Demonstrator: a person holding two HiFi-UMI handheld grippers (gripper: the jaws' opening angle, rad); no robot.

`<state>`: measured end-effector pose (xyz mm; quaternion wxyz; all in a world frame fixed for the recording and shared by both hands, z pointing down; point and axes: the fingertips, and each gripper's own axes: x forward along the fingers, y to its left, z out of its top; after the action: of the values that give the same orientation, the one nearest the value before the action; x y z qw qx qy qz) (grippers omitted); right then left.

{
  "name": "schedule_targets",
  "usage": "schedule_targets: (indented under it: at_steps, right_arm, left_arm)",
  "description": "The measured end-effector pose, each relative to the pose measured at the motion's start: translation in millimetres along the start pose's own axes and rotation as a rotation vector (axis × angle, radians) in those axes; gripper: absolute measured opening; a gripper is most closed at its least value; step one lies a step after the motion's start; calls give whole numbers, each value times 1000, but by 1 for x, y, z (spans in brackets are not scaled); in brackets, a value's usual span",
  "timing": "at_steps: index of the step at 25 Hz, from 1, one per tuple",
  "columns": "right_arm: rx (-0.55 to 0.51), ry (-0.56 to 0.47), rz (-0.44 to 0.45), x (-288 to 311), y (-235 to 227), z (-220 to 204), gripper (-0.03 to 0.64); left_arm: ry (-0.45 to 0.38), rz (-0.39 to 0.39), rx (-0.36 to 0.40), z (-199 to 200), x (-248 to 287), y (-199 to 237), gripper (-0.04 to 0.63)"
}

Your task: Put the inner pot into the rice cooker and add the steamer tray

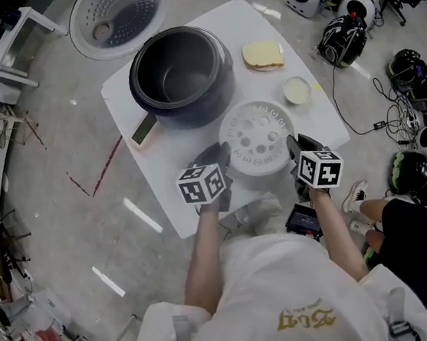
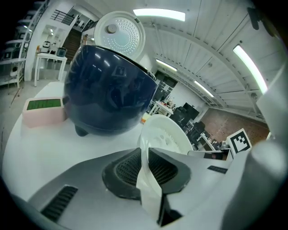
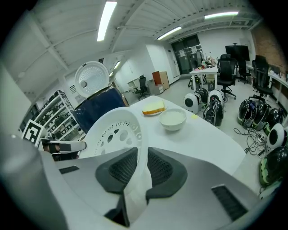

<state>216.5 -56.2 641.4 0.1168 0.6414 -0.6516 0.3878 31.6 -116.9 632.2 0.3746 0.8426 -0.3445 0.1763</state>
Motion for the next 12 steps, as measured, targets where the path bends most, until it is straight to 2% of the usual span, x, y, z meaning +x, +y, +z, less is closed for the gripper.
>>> schedule_targets:
  at_steps: [7, 12]
  right_arm:
    - [14, -69, 34, -28, 25, 14, 75]
    - [12, -113, 47, -47, 40, 26, 69]
  left_arm:
    - [-85, -43, -42, 15, -35, -11, 59]
    - [-127, -49, -31, 23, -57, -20, 60]
